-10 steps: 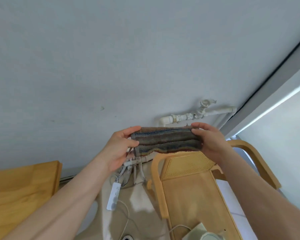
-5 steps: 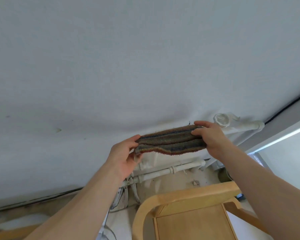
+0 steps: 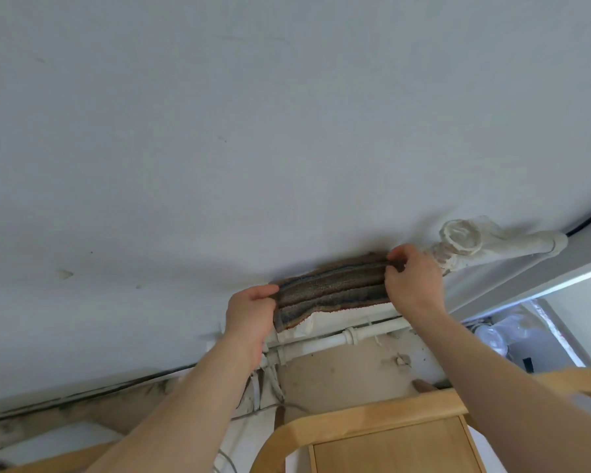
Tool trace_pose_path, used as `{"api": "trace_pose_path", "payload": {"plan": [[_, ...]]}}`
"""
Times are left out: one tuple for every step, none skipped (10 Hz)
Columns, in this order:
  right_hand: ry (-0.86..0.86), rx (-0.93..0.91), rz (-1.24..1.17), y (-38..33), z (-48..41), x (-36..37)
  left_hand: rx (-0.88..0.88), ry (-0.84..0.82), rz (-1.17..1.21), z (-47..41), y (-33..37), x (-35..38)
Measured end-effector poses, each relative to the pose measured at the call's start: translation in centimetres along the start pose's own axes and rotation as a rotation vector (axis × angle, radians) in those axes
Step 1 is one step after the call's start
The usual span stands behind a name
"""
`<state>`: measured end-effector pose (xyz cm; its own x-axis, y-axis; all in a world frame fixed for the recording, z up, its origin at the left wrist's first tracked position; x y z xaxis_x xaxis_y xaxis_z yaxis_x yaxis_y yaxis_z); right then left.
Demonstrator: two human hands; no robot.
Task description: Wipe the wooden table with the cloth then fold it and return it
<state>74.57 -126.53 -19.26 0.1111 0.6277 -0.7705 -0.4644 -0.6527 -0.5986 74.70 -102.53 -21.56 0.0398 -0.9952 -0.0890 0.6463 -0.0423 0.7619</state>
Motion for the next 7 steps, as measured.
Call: {"api": "trace_pose_path", "payload": {"plan": [[0.086, -0.213, 0.247, 0.3, 1.6, 0.7, 0.203, 0.157, -0.505, 1.1, 0.0, -0.1], [-0.041, -0.376, 0.258, 0.1, 2.3, 1.8, 0.574, 0.011, -0.763, 2.9, 0.1, 1.8], [-0.202, -0.315, 0.331, -0.1, 2.5, 2.2, 0.618, -0.166, -1.038, 3.4, -0.4, 3.7], [-0.258, -0.251, 0.346, -0.9, 3.0, 1.1, 0.557, -0.195, -1.087, 4.1, 0.1, 3.6], [-0.299, -0.232, 0.277, -1.9, 4.2, -0.5, 0.559, -0.213, -0.904, 6.6, 1.4, 2.4], [-0.28, -0.317, 0.094, -3.6, 7.2, -2.4, 0.559, -0.209, -0.81, 10.7, 2.0, -0.1], [-0.333, -0.357, -0.05, -5.3, 11.2, -4.4, 0.577, -0.195, -0.732, 15.0, 1.8, -2.9]]}}
Point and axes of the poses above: each hand's wrist, its own z-axis away from the middle knuckle, its own x-axis out of the palm, y = z × x, the point moved 2 cm from there along -z, towards the middle knuckle, and after that the axes turned 7 degrees about -y, right-handed, at the moved point
